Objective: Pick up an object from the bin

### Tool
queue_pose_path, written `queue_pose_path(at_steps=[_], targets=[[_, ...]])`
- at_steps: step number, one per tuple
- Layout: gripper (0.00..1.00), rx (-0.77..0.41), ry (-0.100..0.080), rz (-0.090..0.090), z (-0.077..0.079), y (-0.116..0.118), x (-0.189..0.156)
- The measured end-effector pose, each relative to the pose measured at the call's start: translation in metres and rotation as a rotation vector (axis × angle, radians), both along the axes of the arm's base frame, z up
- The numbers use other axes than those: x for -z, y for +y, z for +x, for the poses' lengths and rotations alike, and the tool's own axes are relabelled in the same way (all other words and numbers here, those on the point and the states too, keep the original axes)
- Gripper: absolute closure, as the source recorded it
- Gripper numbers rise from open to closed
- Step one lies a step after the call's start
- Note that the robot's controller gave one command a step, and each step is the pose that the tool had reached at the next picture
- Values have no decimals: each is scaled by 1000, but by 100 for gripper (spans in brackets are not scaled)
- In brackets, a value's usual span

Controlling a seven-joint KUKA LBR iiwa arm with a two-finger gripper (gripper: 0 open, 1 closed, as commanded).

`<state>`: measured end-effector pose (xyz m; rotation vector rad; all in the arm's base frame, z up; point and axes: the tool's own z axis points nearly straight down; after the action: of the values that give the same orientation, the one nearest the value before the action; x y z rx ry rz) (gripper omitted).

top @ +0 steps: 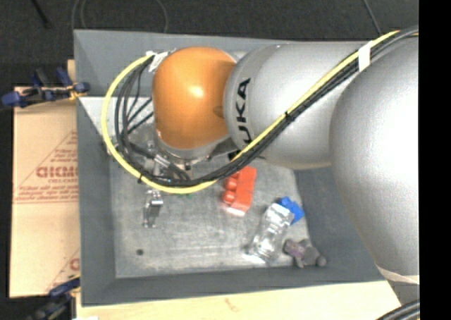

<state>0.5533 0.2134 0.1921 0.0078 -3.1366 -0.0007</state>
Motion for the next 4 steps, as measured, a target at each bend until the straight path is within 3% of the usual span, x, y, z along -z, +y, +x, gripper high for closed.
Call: queue_pose_path(at_steps=[1,2,3,4], targets=[[0,-165,-13,2,-24,-38,118],[0,-223,-20,4,1,-91,118],[0,-86,-16,0,55,-133,69],[0,-5,-12,4,85,-71,116]])
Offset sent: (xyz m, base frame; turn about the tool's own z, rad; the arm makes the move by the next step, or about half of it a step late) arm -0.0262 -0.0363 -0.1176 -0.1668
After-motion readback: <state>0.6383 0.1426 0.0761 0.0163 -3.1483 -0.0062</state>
